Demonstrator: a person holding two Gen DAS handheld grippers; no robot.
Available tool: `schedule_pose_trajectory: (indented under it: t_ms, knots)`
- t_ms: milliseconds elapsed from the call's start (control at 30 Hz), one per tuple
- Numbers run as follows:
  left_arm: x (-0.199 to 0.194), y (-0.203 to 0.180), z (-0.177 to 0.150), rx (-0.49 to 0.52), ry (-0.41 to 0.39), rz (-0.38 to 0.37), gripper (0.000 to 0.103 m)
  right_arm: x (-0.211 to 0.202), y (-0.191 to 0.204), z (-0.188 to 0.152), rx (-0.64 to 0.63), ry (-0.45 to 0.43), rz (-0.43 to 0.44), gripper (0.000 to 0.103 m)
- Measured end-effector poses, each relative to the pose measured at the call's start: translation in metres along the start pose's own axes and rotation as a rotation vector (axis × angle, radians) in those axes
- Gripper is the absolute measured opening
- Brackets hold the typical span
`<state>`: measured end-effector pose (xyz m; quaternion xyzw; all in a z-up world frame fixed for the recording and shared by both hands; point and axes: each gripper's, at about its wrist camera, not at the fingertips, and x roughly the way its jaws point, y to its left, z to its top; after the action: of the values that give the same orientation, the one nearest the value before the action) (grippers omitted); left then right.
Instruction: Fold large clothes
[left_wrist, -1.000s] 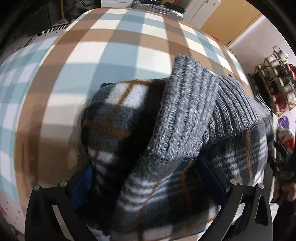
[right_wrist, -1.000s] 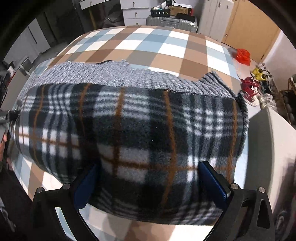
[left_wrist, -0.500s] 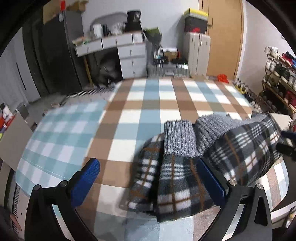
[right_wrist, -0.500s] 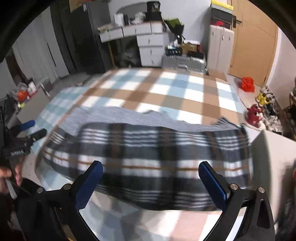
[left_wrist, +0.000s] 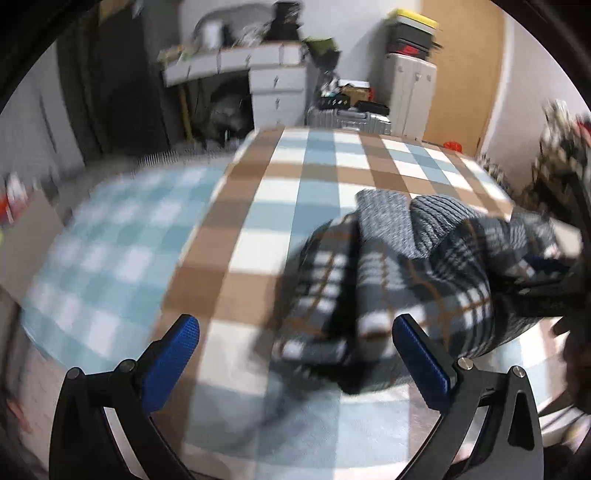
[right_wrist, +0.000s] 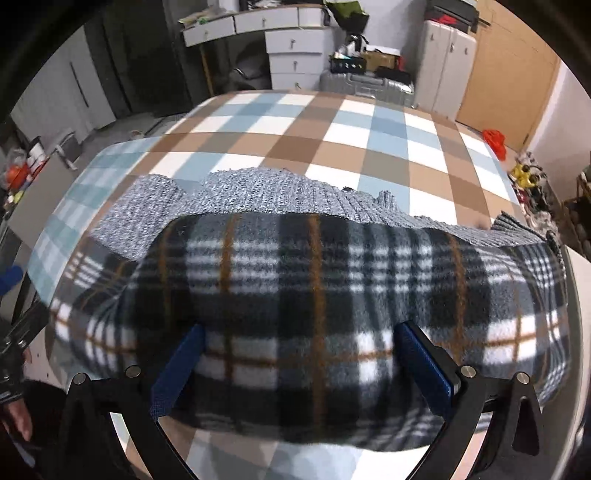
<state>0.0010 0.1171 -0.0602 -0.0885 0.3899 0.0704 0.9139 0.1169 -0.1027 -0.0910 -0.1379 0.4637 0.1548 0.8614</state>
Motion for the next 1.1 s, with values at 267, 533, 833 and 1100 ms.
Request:
schedule_pose_trajectory:
  t_ms: [267,533,833,1100]
  knots:
    - [0.011,0.033,-0.037,-0.367,0.124,-0.352,0.102,0.005,-0.001,0.004,-0.016,0.027,0.009,0.103]
    - [0.044,0.02,-0.051,-0.638,0.211,-0.571,0.102,0.002,0.0,0.006,0.002,0.046,0.006,0.103]
    - [0.063,0.009,-0.035,-0.847,0.187,-0.691,0.101,-0.004,-0.005,0.006,0.02,0.06,0.024,0.103]
    - [0.05,0.015,-0.035,-0.839,0.092,-0.734,0.06,-0.016,-0.008,0.02,0.057,0.145,0.001,0.103]
